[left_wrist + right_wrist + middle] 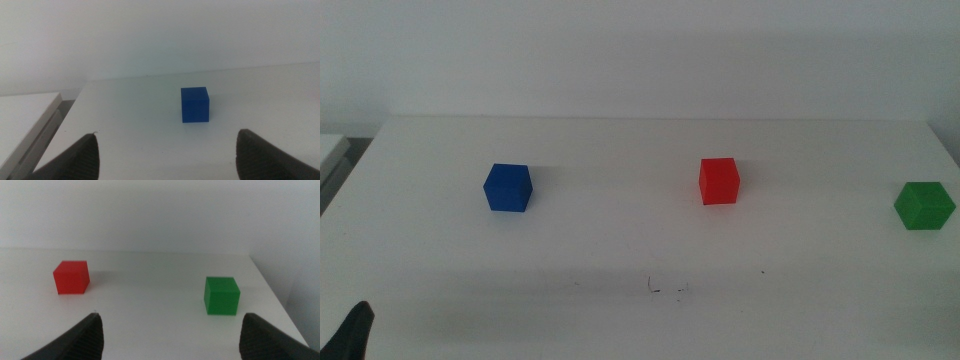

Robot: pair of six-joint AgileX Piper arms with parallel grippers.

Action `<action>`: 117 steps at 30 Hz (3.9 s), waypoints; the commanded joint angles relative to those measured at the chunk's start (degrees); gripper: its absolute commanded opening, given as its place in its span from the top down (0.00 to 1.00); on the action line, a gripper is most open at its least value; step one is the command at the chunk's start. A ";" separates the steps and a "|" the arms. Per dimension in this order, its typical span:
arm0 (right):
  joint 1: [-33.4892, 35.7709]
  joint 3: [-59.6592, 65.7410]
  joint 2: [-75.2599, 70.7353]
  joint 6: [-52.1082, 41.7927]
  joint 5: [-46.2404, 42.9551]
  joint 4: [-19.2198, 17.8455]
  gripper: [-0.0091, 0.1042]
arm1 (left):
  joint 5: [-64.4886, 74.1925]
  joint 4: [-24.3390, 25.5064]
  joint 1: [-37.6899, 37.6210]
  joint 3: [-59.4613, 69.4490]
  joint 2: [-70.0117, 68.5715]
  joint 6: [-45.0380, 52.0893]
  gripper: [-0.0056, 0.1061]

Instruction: Stack red cubes first, then green, then blue cubes in a specific spot.

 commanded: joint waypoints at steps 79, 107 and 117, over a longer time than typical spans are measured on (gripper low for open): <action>23.49 -118.10 134.55 20.08 44.17 -7.58 0.26 | -0.79 -0.28 0.06 0.03 -0.21 -0.16 0.11; 37.88 -88.34 109.79 48.82 37.46 -17.03 0.92 | -0.79 -0.28 0.06 0.03 -0.21 -0.16 0.11; 42.65 -86.03 113.82 59.86 37.31 -19.27 0.92 | -0.79 -0.28 0.06 0.03 -0.21 -0.16 0.11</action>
